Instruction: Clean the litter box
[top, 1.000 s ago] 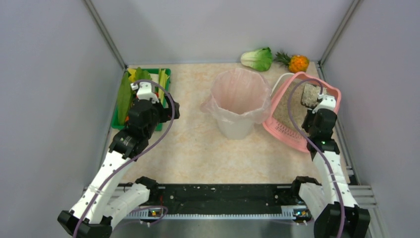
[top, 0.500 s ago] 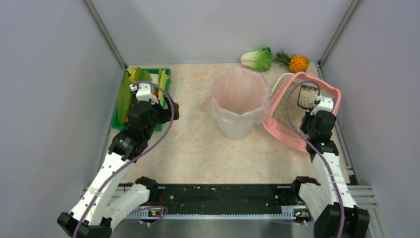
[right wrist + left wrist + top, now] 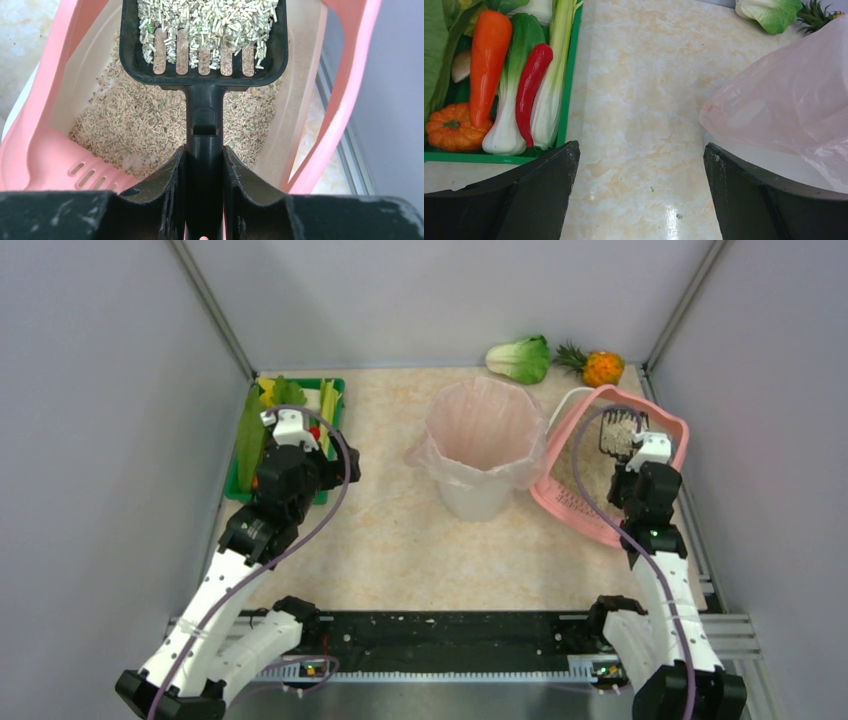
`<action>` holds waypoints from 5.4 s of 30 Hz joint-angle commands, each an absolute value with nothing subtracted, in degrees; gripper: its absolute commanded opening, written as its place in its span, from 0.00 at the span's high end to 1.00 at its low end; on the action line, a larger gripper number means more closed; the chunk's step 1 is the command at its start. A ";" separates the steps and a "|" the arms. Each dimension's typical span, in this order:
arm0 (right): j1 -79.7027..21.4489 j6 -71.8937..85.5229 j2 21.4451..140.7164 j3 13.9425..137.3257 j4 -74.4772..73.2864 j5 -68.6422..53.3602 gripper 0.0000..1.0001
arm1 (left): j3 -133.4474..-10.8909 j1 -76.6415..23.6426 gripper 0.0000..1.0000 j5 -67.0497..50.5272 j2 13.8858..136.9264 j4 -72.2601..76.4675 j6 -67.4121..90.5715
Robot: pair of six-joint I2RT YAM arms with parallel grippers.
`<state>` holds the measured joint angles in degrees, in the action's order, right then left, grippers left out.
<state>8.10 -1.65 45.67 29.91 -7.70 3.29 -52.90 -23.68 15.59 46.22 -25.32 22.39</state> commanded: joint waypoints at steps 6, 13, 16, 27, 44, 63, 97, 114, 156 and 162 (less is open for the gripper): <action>7.56 -4.30 45.51 36.06 -10.30 2.27 1.00 | -52.87 -23.41 0.01 16.87 45.17 -23.46 22.13; 7.56 -6.37 47.76 39.11 -12.59 1.35 1.00 | -52.91 -23.46 0.01 18.44 44.09 -23.56 21.23; 7.56 -11.87 45.79 37.70 -13.18 6.75 1.00 | -52.72 -23.44 0.01 19.29 43.11 -23.76 20.78; 7.12 -10.00 46.57 39.11 -13.72 13.38 1.00 | -48.38 -23.47 0.01 21.31 39.70 -22.04 20.39; 4.22 -11.35 46.38 39.67 -16.78 13.56 1.00 | -45.04 -23.47 0.01 22.90 36.83 -20.18 19.49; 6.15 -5.62 48.85 41.84 -18.91 2.57 1.00 | -39.18 -23.48 0.01 25.50 32.79 -18.46 18.38; 2.23 -4.57 51.25 41.98 -20.90 11.37 1.00 | -41.58 -23.64 0.01 26.13 36.03 -17.34 18.97; 6.30 -1.25 50.91 39.23 -19.17 -5.12 1.00 | -45.09 -23.64 0.01 25.10 39.09 -17.52 19.07; -10.99 -14.49 66.76 92.67 -51.76 1.50 1.00 | -48.88 -23.63 0.01 23.81 44.53 -16.17 18.37; -22.63 -19.44 69.54 96.53 -52.69 10.60 1.00 | -48.98 -23.59 0.01 24.10 44.70 -15.84 18.25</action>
